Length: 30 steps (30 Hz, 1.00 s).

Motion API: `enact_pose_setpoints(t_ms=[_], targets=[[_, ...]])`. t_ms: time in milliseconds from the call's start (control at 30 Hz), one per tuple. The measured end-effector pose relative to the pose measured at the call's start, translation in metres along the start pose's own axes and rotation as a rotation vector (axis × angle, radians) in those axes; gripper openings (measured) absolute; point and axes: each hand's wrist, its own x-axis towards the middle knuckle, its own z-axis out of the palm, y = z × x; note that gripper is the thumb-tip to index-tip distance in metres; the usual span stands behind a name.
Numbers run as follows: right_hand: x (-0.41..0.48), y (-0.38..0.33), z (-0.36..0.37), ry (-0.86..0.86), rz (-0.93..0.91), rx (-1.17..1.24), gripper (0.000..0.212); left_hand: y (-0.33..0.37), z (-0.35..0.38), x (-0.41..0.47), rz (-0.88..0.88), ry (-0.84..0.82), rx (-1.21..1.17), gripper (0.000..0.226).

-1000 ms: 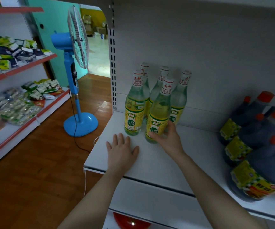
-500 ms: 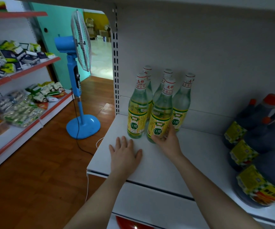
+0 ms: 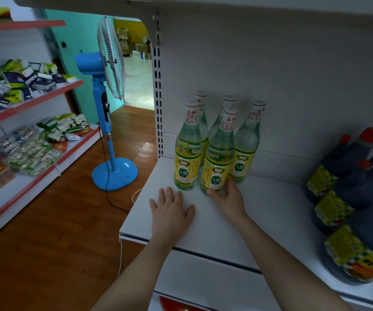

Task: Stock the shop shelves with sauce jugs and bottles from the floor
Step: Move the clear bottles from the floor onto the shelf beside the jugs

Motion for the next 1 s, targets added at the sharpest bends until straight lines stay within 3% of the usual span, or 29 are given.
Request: enact_pose_setpoints(t_ms=[700,900,1000], targets=[[-0.004,-0.009,0.0,0.014,0.017,-0.081,0.057,0.002,0.003,0.001,-0.027,0.029,0.019,0.063],[-0.003,-0.011,-0.016,-0.128,0.005,-0.097,0.065,0.01,-0.002,-0.004,-0.093,0.034,0.078,0.083],[-0.006,-0.011,-0.037,-0.218,-0.034,-0.17,0.065,0.02,-0.004,-0.013,-0.18,0.084,0.132,0.068]])
